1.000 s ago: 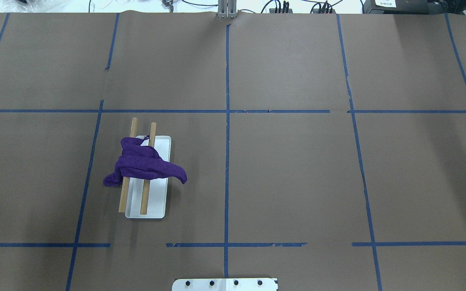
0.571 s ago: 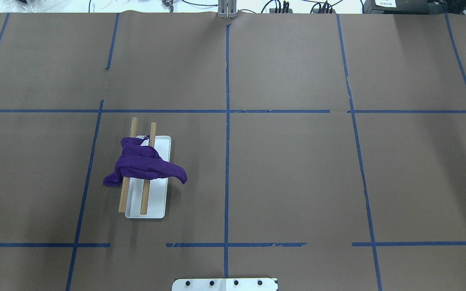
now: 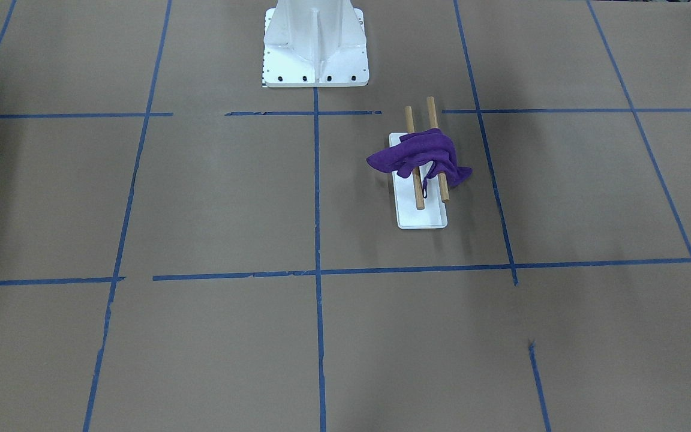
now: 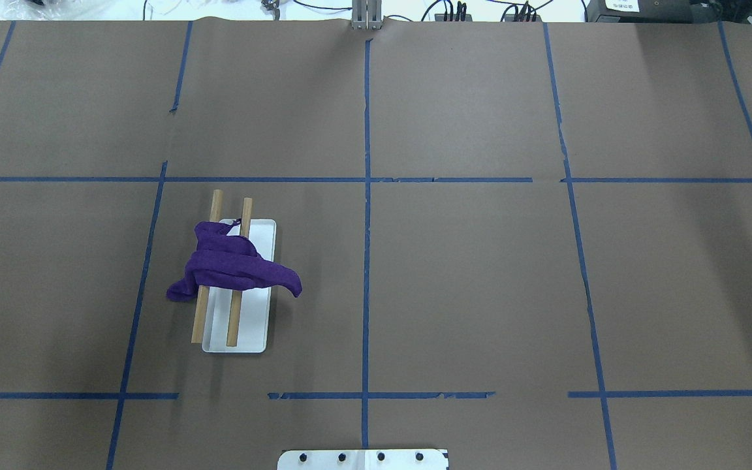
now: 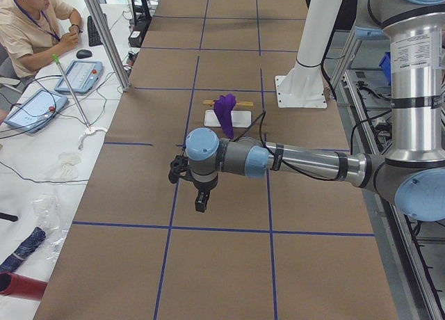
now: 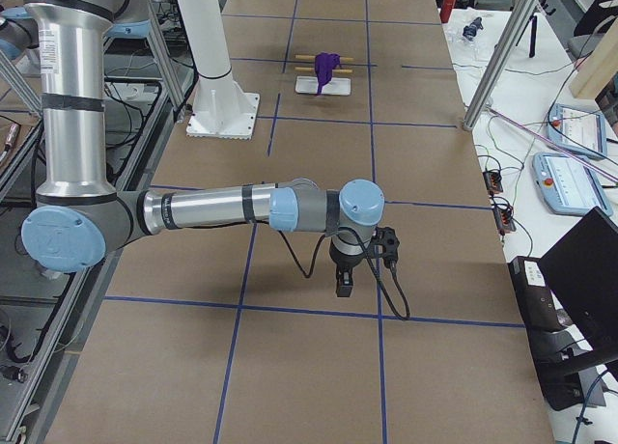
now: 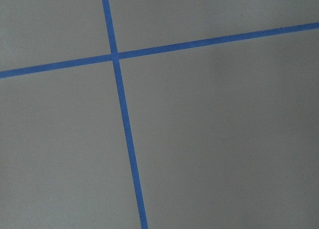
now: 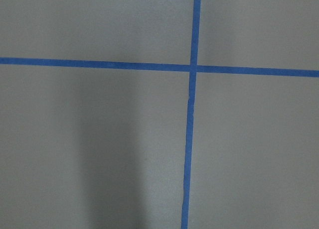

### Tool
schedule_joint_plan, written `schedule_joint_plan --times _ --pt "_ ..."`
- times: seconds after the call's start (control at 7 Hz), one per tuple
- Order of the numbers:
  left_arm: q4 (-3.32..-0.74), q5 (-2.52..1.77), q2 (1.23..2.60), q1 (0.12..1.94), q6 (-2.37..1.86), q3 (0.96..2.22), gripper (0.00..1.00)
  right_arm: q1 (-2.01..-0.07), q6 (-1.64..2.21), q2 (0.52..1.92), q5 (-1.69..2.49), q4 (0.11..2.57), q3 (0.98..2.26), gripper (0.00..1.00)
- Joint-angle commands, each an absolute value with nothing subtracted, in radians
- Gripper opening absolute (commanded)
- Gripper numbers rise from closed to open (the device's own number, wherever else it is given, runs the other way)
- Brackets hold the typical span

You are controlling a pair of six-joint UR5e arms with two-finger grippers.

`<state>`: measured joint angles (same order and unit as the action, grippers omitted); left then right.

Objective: Hang towel on rack

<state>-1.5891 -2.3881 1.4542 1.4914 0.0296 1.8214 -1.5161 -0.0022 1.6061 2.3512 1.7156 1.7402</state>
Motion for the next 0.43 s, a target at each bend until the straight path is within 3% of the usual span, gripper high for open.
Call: schedule_joint_plan --times 0.0,0.29 --pt "-1.577 -2.332 1.494 1.494 0.031 1.821 1.0 -1.509 -0.002 1.603 2.376 1.71 1.736 1.0" --pt "-1.578 -2.293 1.531 1.494 0.031 1.813 1.0 -1.509 0.008 1.606 2.382 1.632 1.714 1.0"
